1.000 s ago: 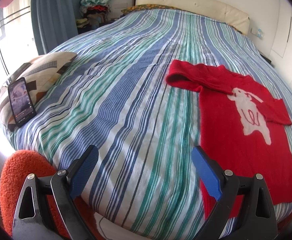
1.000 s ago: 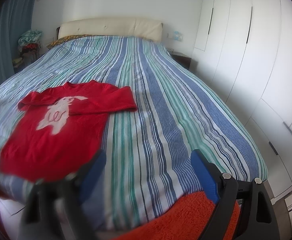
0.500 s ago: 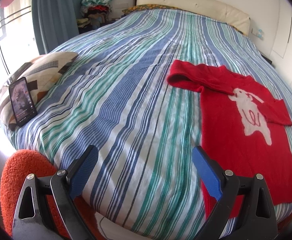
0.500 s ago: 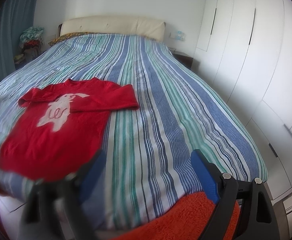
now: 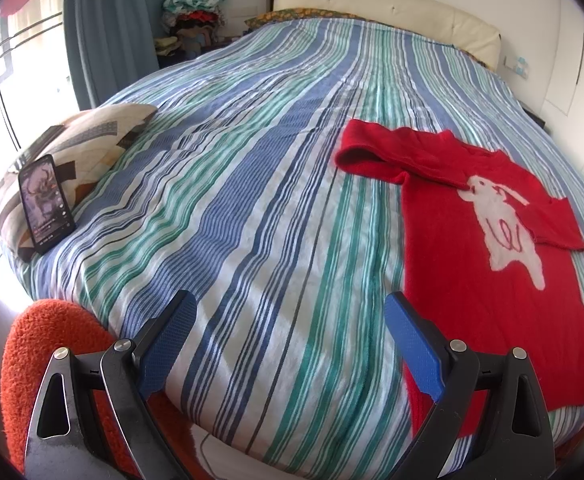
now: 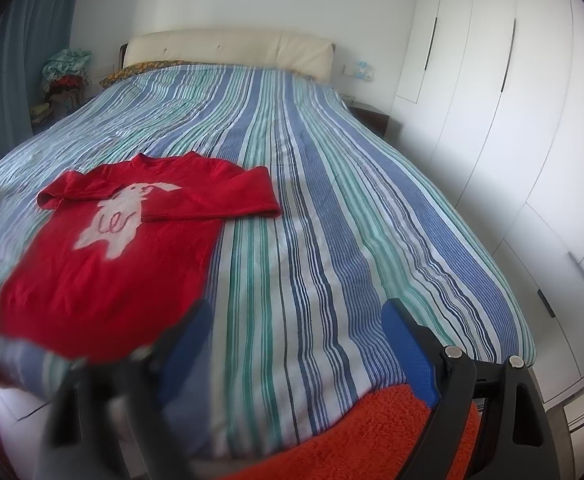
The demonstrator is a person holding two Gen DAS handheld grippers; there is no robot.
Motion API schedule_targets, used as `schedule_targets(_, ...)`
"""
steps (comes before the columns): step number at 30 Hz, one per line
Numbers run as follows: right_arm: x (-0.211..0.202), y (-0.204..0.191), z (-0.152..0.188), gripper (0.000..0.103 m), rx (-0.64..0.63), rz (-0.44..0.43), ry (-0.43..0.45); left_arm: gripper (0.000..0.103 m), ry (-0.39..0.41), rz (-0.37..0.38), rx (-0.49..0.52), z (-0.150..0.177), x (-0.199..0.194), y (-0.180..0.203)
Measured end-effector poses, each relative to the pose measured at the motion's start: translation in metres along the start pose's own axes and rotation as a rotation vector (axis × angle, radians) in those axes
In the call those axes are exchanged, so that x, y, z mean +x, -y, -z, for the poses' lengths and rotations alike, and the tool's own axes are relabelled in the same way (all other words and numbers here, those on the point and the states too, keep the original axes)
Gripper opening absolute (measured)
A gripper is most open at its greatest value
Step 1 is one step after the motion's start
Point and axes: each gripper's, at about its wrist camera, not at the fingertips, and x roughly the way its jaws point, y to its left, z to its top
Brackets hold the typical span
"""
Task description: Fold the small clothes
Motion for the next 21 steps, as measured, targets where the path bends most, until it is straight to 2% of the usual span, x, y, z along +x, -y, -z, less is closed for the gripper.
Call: schedule_targets(21,0.0030,-0.0010,0.0000,0.086,-0.005,-0.001,-0.008,0.096,-0.004,-0.003,0.010,0.0005,0.0011,0.0022)
